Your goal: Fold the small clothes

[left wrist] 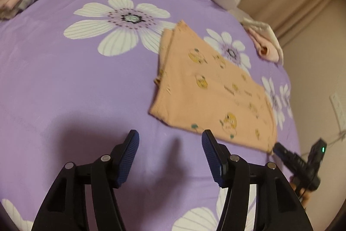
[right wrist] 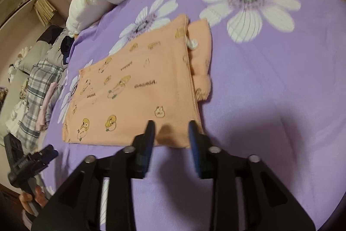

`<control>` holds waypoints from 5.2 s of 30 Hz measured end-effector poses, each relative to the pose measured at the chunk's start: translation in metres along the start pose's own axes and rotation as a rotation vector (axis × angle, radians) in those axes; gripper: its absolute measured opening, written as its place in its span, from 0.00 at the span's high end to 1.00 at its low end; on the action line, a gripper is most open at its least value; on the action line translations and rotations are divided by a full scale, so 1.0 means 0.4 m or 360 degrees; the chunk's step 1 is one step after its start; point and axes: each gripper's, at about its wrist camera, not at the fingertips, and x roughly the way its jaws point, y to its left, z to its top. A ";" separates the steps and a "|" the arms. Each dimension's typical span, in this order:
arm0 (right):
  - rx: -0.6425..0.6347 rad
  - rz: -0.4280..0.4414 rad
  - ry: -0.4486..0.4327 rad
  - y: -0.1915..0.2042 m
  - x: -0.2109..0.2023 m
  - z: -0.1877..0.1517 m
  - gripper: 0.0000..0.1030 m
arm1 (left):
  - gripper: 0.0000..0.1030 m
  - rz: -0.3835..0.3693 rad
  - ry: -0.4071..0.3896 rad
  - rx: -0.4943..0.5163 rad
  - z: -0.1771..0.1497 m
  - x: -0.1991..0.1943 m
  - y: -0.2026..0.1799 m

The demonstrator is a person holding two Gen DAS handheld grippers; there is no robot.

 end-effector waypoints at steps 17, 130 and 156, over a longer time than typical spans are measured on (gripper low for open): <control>-0.0137 0.0074 -0.0222 0.097 -0.075 0.029 0.38 | 0.41 -0.0293 0.0075 -0.0353 0.147 0.108 0.106; -0.0340 0.0151 -0.0101 0.264 -0.020 0.200 0.21 | 0.32 0.0055 0.0096 0.0272 0.218 0.136 -0.162; -0.0309 0.0152 0.0028 0.280 0.080 0.192 0.21 | 0.32 0.0008 0.0196 0.0197 0.226 0.217 -0.086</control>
